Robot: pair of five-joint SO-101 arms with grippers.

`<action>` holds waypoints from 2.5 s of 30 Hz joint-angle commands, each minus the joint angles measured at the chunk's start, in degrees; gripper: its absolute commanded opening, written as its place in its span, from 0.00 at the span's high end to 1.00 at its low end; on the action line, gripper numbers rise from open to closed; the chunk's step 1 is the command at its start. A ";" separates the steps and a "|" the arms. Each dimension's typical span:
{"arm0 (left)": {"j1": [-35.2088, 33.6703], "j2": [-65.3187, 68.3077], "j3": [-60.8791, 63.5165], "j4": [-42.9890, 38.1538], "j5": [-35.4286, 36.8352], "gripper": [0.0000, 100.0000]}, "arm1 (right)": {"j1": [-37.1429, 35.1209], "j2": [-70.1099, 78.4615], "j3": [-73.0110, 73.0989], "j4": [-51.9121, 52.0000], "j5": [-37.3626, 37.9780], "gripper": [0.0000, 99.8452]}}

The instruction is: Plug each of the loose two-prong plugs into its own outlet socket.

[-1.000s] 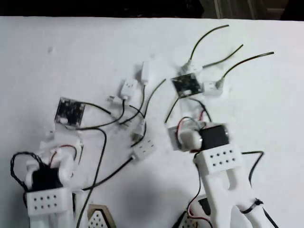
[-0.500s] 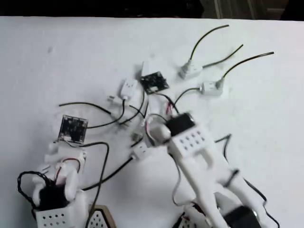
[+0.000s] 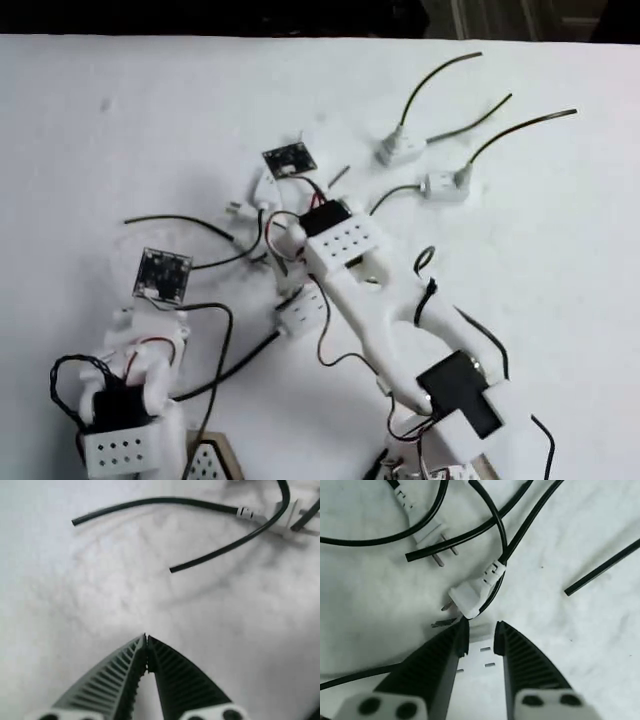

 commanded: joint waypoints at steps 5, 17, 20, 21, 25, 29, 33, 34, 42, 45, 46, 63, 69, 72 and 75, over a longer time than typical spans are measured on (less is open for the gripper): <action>-0.57 -0.40 -0.18 6.33 0.70 0.98 | 0.57 0.13 -2.81 -0.84 -0.35 0.91; -0.57 -0.40 -0.18 6.33 0.70 0.98 | 0.40 0.31 -2.55 -4.88 -0.44 0.91; -0.57 -0.40 -0.18 6.33 0.70 0.98 | -0.13 0.48 -2.46 -4.88 -0.44 0.90; -0.57 -0.40 -0.18 6.33 0.70 0.98 | -0.40 1.01 -2.55 -4.88 -0.44 0.90; -0.57 -0.40 -0.18 6.33 0.70 0.98 | -1.10 4.70 -2.99 -4.79 -0.44 0.90; -0.57 -0.40 -0.18 6.33 0.70 0.98 | -0.92 6.73 -4.04 -4.79 -0.44 0.90; -0.57 -0.40 -0.18 6.33 0.70 0.98 | -1.63 6.90 -4.13 -4.88 -0.44 0.90; -0.57 -0.40 -0.18 6.33 0.70 0.98 | -1.80 6.90 -4.13 -4.88 -0.44 0.90; -0.57 -0.40 -0.18 6.33 0.70 0.98 | -1.80 8.31 -4.13 -4.88 -0.44 0.90; -0.57 -0.40 -0.18 6.33 0.70 0.98 | -1.71 9.19 -4.84 -5.67 -0.44 0.90; -0.57 -0.40 -0.18 6.33 0.70 0.98 | -1.45 9.80 -5.36 -5.67 -0.44 0.90; -0.57 -0.40 -0.18 6.33 0.70 0.98 | -0.66 20.53 -12.04 -4.53 -0.44 0.90; -0.57 -0.40 -0.18 6.33 0.70 0.98 | -0.31 20.62 -12.04 -4.44 -0.18 0.92; -0.57 -0.40 -0.18 6.33 0.70 0.98 | -0.40 20.62 -12.04 -4.62 0.00 0.98; -0.57 -0.40 -0.18 6.33 0.70 0.98 | -0.57 20.53 -12.04 -4.44 0.09 0.98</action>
